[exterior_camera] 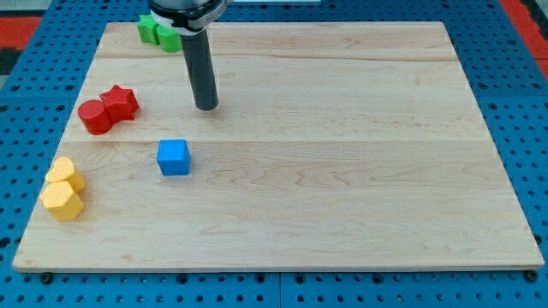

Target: Push the red star towards the right side of the board

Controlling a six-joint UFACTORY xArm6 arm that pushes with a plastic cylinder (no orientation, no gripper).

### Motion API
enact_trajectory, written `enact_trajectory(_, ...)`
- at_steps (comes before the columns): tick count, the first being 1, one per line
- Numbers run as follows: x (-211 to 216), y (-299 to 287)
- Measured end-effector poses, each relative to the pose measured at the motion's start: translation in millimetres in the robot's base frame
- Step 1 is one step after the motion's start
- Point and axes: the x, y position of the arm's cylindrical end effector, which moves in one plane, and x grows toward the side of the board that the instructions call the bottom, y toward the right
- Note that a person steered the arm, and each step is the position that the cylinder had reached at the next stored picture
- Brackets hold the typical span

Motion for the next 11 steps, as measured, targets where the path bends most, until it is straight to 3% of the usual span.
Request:
enact_trajectory(1, -43.1, -12.2)
enact_trajectory(2, -93.5, -124.4)
enact_trajectory(3, -97.0, -193.1)
enact_trajectory(4, -70.0, -205.8)
enact_trajectory(5, -16.9, -178.7)
enact_trajectory(7, 8.1, -78.0)
enact_trajectory(9, 48.8, -59.3)
enact_trajectory(11, 81.4, 57.8)
